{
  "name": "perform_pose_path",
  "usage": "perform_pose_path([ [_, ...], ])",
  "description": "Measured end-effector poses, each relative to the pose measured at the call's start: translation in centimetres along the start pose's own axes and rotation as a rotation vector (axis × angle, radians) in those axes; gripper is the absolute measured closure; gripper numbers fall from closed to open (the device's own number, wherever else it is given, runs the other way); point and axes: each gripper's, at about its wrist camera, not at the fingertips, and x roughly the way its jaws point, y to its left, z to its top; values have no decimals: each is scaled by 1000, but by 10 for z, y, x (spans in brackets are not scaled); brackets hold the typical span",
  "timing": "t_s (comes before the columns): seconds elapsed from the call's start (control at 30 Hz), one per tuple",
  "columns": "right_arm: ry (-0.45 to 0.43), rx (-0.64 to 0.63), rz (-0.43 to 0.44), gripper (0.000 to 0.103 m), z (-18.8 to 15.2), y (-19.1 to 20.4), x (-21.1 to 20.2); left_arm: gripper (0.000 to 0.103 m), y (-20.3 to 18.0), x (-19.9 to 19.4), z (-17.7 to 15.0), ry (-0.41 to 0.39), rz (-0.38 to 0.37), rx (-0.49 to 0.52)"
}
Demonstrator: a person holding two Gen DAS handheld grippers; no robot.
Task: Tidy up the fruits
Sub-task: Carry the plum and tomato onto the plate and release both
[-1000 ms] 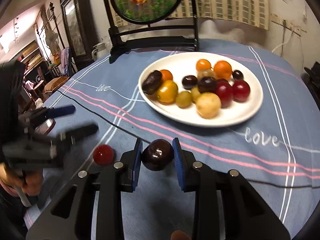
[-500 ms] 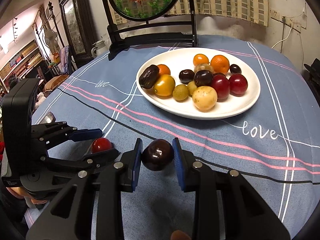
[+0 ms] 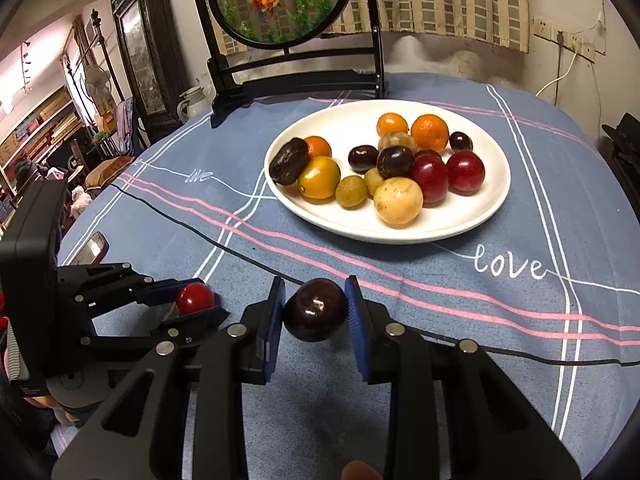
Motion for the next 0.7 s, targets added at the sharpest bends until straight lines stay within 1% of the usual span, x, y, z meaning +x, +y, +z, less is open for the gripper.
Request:
perform_pose_path([
  [0.07, -14, 5, 6, 72, 4, -2, -4, 72, 2, -2, 2, 3, 5, -13],
  [0.17, -52, 3, -3, 72, 13, -7, -11, 72, 5, -11, 13, -10, -24, -37],
  [0.27, -94, 23, -13, 72, 28, -20, -16, 72, 9, -19, 37, -39, -26, -55],
  [0.4, -135, 49, -44, 72, 50, -40, -12, 72, 16, -21, 87, -111, -5, -77],
  [0.53, -158, 71, -58, 72, 72, -61, 2, 72, 23, -5, 136, -148, 8, -104],
  [0.63, -150, 83, -66, 72, 90, -76, 21, 72, 27, 17, 167, -139, 9, -128],
  [0.7, -139, 92, -57, 72, 99, -83, 34, 72, 29, 33, 180, -126, 21, -128],
])
